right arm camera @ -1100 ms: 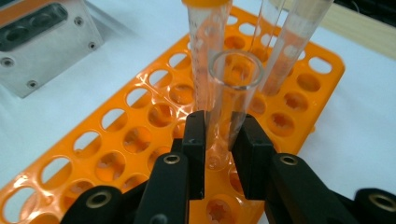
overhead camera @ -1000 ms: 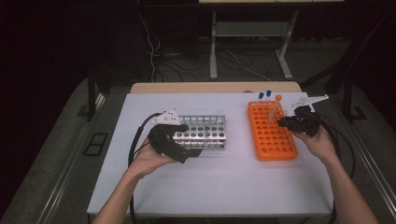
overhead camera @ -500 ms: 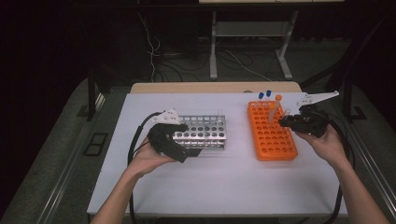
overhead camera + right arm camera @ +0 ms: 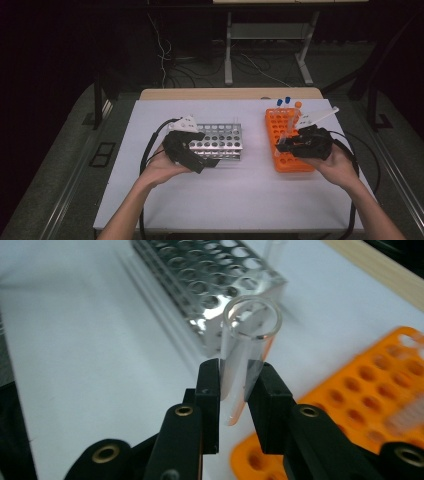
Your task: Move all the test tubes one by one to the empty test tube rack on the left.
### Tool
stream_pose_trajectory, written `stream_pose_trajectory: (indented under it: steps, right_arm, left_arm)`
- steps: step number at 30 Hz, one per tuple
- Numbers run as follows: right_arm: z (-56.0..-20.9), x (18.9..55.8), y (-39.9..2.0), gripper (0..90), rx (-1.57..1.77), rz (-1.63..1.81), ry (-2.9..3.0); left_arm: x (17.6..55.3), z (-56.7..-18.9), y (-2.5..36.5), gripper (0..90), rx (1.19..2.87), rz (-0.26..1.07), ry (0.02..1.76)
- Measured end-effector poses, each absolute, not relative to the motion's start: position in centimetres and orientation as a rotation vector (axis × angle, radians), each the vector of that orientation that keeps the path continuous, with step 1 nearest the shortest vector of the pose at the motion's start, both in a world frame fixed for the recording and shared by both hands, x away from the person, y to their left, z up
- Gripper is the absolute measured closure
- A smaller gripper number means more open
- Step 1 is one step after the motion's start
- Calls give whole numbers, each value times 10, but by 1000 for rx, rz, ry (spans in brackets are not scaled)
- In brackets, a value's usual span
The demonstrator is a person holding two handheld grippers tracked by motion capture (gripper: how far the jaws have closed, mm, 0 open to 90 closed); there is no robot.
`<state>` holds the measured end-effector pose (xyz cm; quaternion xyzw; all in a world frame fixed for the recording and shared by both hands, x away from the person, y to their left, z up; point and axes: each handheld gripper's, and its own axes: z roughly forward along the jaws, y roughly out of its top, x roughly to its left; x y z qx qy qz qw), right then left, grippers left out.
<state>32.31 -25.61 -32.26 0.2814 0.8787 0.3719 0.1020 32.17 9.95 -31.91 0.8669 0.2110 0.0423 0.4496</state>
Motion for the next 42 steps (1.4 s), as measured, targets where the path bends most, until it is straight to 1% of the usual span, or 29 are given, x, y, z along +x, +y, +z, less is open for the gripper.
stream_pose_trajectory:
  steps: [7, 16, 26, 34, 36, 39, 42]
  right_arm:
    - [-328, 317, -225, 750, 727, 1095, 2668]
    - [-333, 316, -203, 750, 663, 1097, 2721]
    - [-341, 312, -183, 750, 596, 1090, 2773]
    - [-348, 308, -168, 749, 551, 1084, 2810]
    - [-350, 308, -164, 750, 541, 1087, 2817]
    - [-352, 307, -160, 750, 529, 1085, 2826]
    - [-356, 307, -155, 750, 522, 1083, 2834]
  left_arm:
    - [328, -317, 89, 24, 2164, 92, 494]
    - [335, -312, 72, 65, 2202, 69, 443]
    - [340, -308, 53, 159, 2261, 18, 370]
    - [339, -309, 40, 291, 2306, -46, 294]
    - [339, -310, 37, 342, 2322, -66, 259]
    - [337, -311, 35, 453, 2339, -96, 213]
    - [336, -313, 33, 528, 2361, -110, 177]
